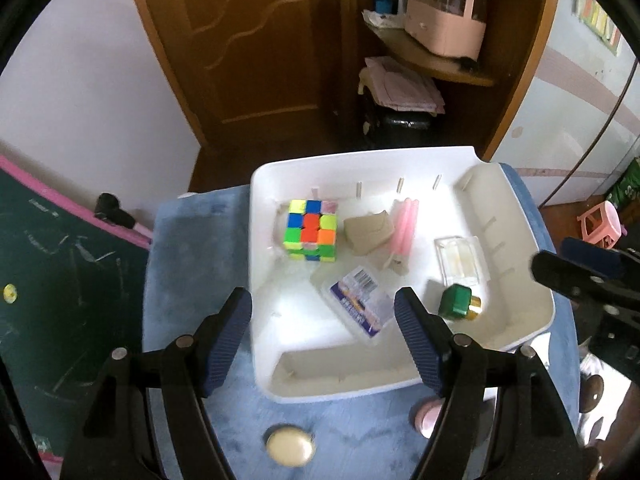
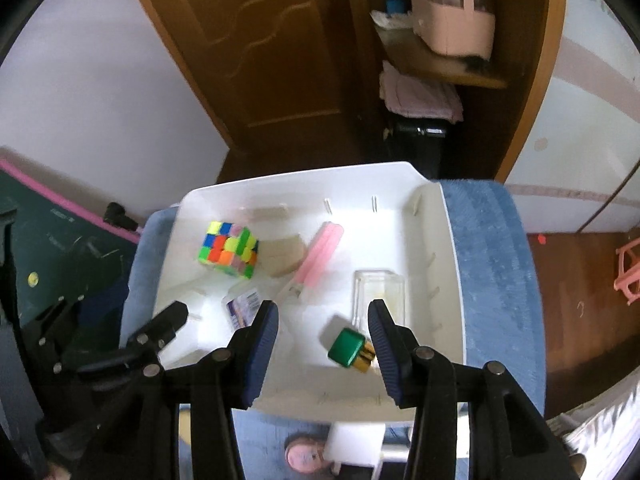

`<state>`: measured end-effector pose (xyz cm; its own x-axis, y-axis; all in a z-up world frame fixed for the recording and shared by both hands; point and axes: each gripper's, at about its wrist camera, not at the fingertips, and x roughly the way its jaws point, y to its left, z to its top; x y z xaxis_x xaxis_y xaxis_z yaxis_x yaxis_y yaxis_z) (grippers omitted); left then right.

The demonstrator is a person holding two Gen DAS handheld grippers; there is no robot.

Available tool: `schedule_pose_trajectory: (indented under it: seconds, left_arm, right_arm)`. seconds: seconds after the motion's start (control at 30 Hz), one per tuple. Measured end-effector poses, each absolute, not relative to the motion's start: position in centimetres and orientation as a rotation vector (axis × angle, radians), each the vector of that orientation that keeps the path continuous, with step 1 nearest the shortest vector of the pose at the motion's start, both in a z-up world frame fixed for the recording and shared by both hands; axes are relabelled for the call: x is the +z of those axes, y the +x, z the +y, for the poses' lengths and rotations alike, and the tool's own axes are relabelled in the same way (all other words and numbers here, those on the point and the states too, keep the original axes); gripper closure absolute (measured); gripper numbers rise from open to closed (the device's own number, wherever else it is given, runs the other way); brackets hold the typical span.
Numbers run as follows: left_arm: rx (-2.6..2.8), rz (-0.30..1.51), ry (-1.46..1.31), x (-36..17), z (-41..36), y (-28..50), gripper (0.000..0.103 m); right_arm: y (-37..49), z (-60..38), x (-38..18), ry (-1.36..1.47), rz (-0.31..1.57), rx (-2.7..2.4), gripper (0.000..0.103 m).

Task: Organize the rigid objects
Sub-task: 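Withdraw both tools from the tray toward the gold tin and charger, then grasp the round gold tin with left tool while right tool grasps white charger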

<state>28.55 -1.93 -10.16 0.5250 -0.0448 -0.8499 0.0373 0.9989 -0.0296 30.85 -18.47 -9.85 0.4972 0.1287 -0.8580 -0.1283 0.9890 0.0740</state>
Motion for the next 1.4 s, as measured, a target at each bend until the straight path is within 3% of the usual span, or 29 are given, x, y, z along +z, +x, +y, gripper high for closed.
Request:
schedule_pose_trajectory:
  seconds: [0.23,0.33,0.5,1.07,1.4]
  left_arm:
    - [-0.046,0.963,-0.024,-8.3,-0.9,23.3,0.026]
    - [-0.048,0.951,-0.027,-8.4,-0.6,20.9,0.026]
    - [-0.026,0.927,-0.021,-9.8,-0.3,17.5,0.024]
    - [0.009,1.135,-0.178,-22.4,1.6,15.5,0.022]
    - [-0.027,1.197,-0.2,-25.8,2.3,17.0,0.022]
  right_arm:
    - [24.7,-18.7,-6.3,-0.09,0.951,0.214,0.055]
    - [22.0,-19.0,-5.6,-0.126,0.915,0.23,0.047]
    - [18.2,-20.2,-6.0,-0.15,0.883,0.238,0.046]
    - [16.5,-22.3,-18.3,-0.053,1.138,0.195,0.046]
    - [20.6,-20.8,-22.6,-0.02,1.228,0.161,0.046]
